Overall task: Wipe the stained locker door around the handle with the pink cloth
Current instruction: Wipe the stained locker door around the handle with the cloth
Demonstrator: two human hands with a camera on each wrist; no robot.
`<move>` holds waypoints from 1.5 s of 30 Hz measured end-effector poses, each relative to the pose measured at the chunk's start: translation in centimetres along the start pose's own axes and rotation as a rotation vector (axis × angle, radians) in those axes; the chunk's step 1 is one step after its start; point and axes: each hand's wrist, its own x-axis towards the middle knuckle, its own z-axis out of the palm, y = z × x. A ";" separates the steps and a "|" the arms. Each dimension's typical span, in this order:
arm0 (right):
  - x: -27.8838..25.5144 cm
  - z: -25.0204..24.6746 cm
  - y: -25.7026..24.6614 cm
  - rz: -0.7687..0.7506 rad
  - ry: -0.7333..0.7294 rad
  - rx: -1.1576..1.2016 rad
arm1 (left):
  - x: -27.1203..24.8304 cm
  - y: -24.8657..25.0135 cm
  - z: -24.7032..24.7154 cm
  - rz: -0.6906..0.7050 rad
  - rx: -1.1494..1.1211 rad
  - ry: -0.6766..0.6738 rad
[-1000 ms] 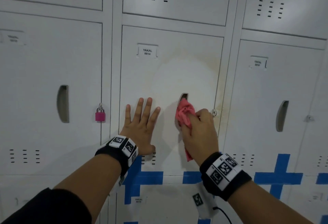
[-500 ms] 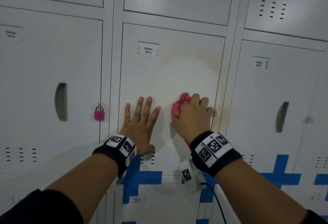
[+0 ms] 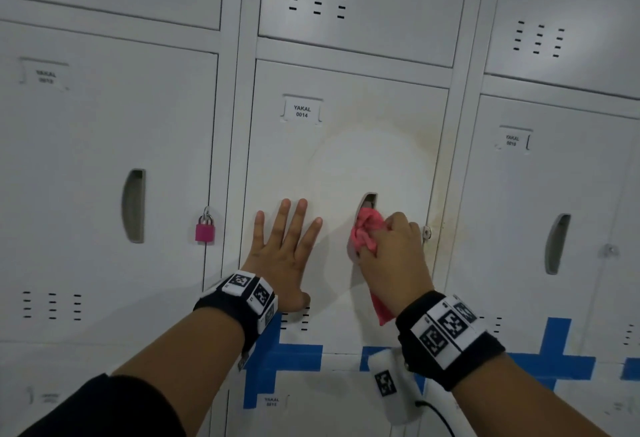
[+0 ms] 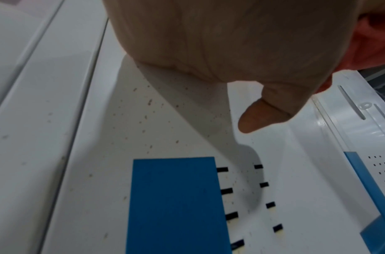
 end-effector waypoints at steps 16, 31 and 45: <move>1.8 1.1 -1.5 -0.044 0.127 -0.340 | -0.2 -0.1 -0.6 0.011 -0.035 -0.068; 1.8 0.6 -2.1 -0.118 -0.016 -0.402 | 0.0 -0.4 0.4 0.038 -0.051 0.019; 0.6 -0.6 -1.3 -0.201 -0.179 -0.468 | 0.1 -0.2 1.1 0.023 0.014 0.113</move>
